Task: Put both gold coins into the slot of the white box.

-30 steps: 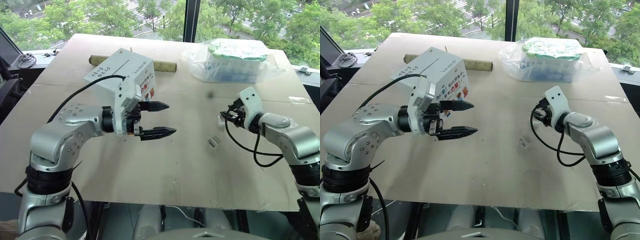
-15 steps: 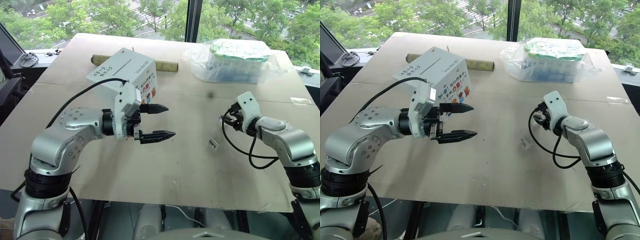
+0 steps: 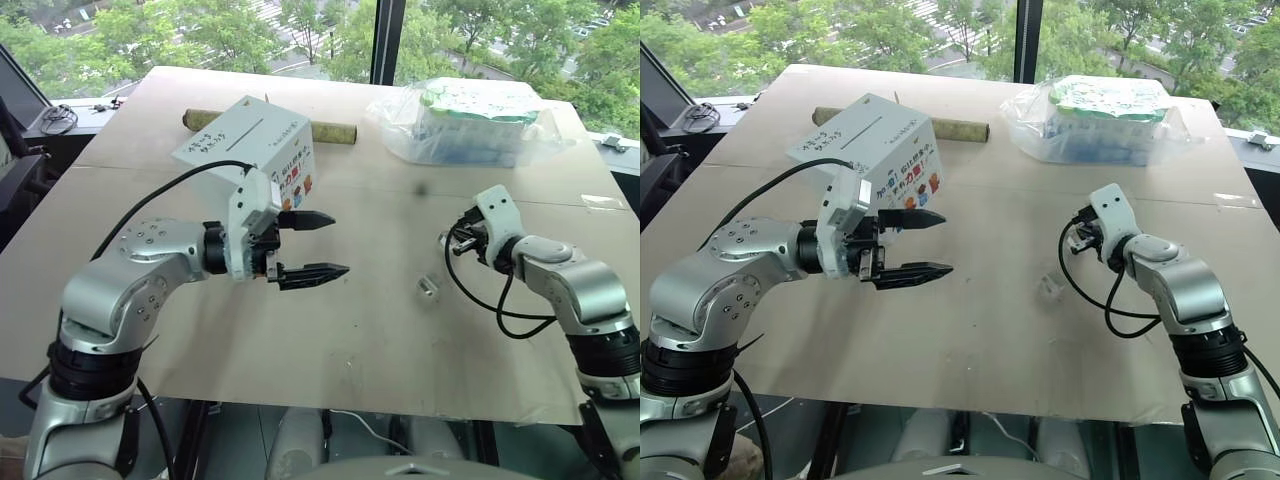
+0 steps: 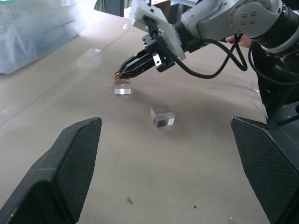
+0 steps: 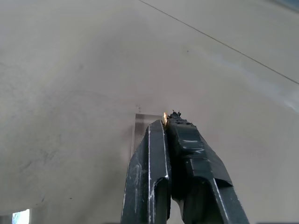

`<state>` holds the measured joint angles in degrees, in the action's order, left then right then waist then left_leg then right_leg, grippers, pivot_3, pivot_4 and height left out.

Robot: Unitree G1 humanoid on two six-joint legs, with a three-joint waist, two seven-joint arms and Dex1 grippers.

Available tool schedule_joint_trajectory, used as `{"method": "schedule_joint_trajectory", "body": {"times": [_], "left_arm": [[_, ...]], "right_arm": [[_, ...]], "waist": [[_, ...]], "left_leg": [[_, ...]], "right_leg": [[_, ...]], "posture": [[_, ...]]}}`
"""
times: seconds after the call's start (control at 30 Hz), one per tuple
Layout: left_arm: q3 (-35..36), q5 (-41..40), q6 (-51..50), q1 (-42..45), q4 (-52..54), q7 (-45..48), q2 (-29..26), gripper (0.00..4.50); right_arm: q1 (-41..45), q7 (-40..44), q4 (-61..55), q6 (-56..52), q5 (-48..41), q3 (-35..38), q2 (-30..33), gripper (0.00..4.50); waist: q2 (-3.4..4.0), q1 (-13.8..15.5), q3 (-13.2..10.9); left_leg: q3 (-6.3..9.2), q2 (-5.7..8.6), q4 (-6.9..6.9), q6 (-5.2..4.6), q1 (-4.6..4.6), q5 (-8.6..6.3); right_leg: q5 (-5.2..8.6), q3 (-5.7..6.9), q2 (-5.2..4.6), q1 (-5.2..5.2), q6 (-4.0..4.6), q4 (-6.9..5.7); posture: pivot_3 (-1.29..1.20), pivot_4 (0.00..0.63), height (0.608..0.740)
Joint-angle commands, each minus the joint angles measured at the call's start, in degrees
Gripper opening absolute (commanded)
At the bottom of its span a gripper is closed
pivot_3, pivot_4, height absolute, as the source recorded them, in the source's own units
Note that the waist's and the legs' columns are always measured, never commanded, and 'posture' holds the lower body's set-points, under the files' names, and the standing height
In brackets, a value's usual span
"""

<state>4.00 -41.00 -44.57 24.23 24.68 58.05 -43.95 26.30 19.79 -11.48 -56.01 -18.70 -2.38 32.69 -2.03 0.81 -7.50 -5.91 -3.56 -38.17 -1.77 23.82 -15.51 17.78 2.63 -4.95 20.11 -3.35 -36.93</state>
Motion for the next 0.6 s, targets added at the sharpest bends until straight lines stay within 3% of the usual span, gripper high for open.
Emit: {"method": "schedule_joint_trajectory", "body": {"times": [0.03,0.3,0.43,0.6], "left_arm": [[2.6,-4.3,-2.5,1.2,0.0,-3.3,1.9,4.5],[5.6,-15.3,-12.7,7.0,-4.0,-10.3,5.7,4.5],[5.8,-20.1,-15.9,12.0,-7.4,-12.1,8.5,3.35],[4.3,-21.4,-17.0,15.7,-9.8,-10.8,9.1,3.35]], "right_arm": [[0.6,2.0,-5.8,-0.2,-3.8,7.4,0.4,0.06],[4.2,4.5,-16.2,-10.2,-27.1,22.4,-5.7,0.06],[9.8,1.4,-22.1,-14.6,-42.7,23.1,-9.2,0.0],[13.5,-2.8,-23.2,-15.2,-54.7,20.9,-8.4,0.0]], "waist": [[0.01,0.0,0.0],[0.0,-0.1,0.0],[0.02,-0.1,0.0],[-0.01,-0.1,0.0]], "left_leg": [[0.0,0.0,0.0,0.0,0.0,0.0],[0.05,-0.04,0.01,0.0,-0.01,0.0],[0.09,-0.04,0.02,0.0,-0.01,0.0],[0.15,0.04,0.03,-0.01,-0.02,0.0]], "right_leg": [[0.0,0.0,-0.01,0.0,0.0,0.0],[0.0,0.0,0.03,-0.04,0.0,-0.04],[0.0,0.01,0.04,-0.01,0.0,-0.14],[-0.01,0.05,0.0,-0.08,0.0,-0.16]], "posture": [[0.0,0.15,0.74],[0.0,0.15,0.74],[0.0,0.15,0.74],[0.0,0.15,0.74]]}}
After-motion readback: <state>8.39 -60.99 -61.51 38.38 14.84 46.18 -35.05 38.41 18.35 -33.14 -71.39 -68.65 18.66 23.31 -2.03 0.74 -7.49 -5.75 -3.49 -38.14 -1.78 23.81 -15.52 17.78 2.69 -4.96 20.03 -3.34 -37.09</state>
